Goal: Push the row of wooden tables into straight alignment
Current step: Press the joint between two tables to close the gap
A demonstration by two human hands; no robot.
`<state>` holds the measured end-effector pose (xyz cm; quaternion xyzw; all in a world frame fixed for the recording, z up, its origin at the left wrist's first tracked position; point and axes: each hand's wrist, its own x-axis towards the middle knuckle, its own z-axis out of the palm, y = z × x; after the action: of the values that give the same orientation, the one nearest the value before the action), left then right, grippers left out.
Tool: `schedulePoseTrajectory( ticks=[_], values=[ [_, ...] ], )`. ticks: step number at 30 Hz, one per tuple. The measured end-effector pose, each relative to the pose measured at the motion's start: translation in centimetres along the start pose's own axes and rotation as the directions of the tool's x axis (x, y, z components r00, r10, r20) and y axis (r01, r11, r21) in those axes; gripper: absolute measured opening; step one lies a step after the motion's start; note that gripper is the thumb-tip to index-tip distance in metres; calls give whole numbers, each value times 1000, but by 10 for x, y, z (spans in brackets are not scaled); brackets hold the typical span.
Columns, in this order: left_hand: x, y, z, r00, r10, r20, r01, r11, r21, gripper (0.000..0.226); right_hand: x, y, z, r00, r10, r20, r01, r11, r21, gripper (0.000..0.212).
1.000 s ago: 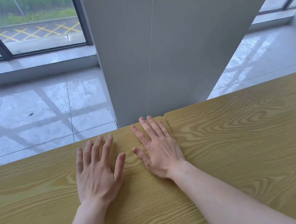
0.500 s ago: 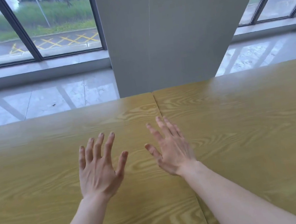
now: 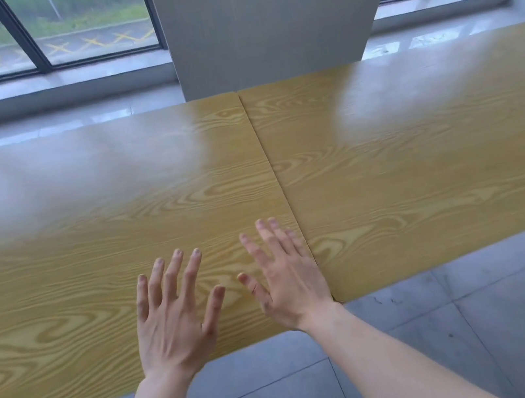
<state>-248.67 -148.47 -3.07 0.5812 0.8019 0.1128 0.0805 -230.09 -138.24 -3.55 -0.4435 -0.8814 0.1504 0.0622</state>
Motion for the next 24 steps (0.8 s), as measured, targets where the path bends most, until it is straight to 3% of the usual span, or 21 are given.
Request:
schedulePoseTrajectory(
  ticks=[8, 15, 24],
  values=[
    [-32, -30, 31, 996, 78, 35, -80, 995, 61, 69, -35, -8, 51, 999, -14, -49, 14, 1000, -9, 66],
    [-31, -27, 42, 997, 70, -19, -69, 995, 76, 71, -34, -6, 55, 993, -23, -120, 20, 999, -24, 60],
    [-28, -21, 44, 998, 60, -28, -58, 996, 75, 73, -29, 1, 53, 995, -30, -100, 25, 998, -55, 61]
  ],
)
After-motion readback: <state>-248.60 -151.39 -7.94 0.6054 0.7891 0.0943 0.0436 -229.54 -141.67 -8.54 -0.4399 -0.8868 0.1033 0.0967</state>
